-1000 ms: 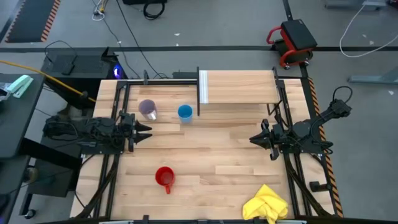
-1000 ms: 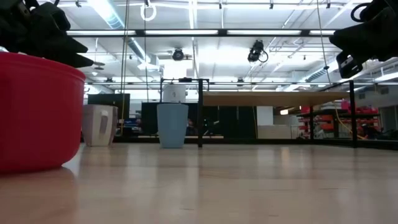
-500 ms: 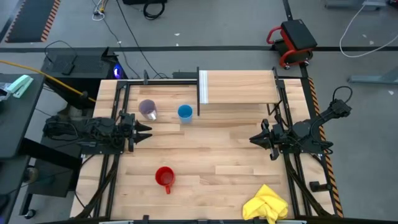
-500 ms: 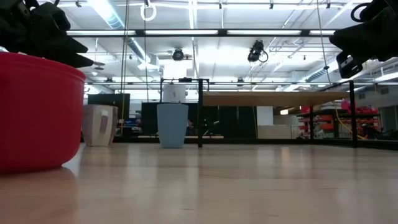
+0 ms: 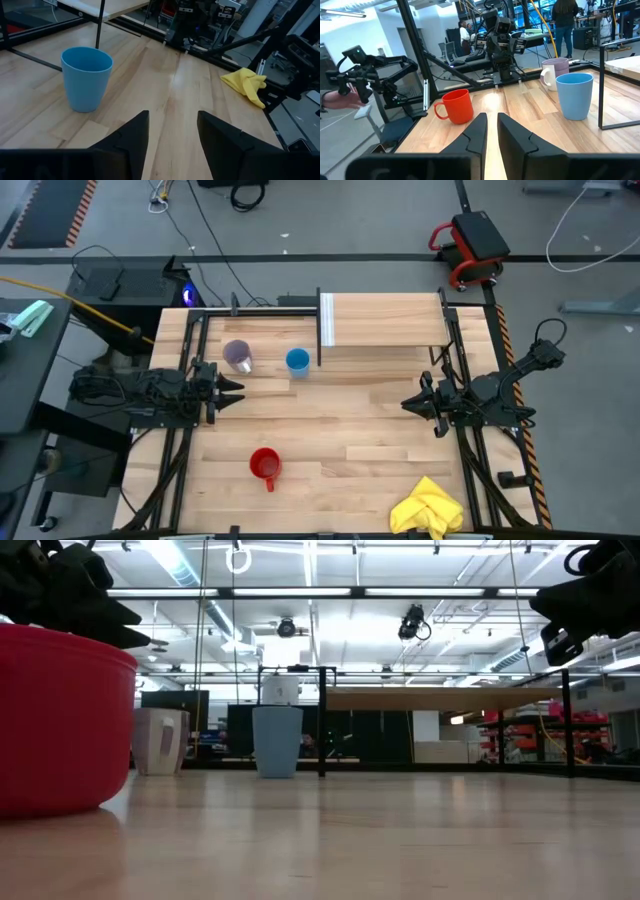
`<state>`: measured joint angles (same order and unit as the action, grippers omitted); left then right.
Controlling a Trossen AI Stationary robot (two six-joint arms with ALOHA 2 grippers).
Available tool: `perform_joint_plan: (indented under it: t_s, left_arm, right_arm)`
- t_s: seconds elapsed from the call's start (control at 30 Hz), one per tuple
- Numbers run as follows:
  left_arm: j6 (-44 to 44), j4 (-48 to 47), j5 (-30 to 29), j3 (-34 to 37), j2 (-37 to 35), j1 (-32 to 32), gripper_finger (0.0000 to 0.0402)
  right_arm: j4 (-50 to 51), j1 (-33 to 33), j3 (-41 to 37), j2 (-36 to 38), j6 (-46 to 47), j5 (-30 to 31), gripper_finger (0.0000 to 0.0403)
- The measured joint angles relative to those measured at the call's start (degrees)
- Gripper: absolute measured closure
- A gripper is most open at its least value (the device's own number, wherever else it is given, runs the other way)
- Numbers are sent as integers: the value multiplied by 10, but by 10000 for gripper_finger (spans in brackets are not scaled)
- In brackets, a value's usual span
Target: Stack small to large cups/mugs on shelf
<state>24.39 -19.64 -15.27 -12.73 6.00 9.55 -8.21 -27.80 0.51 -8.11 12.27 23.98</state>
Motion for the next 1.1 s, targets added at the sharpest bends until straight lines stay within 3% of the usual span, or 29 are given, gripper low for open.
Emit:
perform_joint_plan:
  t_s: [0.3, 0.43, 0.63, 0.87, 1.0, 1.1]
  left_arm:
    - [0, 1, 0, 0, 0, 0, 224]
    - [19, 46, -1, 0, 0, 0, 225]
    - [157, 204, -14, 0, 0, 0, 226]
    - [117, 353, -43, 0, 0, 0, 225]
    - [51, 402, -52, 0, 0, 0, 228]
    - [77, 406, -63, -1, 0, 0, 229]
  right_arm:
    - [-3, 0, 0, 0, 4, 0, 353]
    - [-53, 0, 0, 0, 120, 0, 353]
    - [-207, 0, 0, 0, 240, 28, 353]
    - [-379, 0, 1, 0, 222, 47, 353]
    - [-386, 0, 26, 0, 207, 52, 353]
    - [-381, 0, 51, -1, 173, 53, 353]
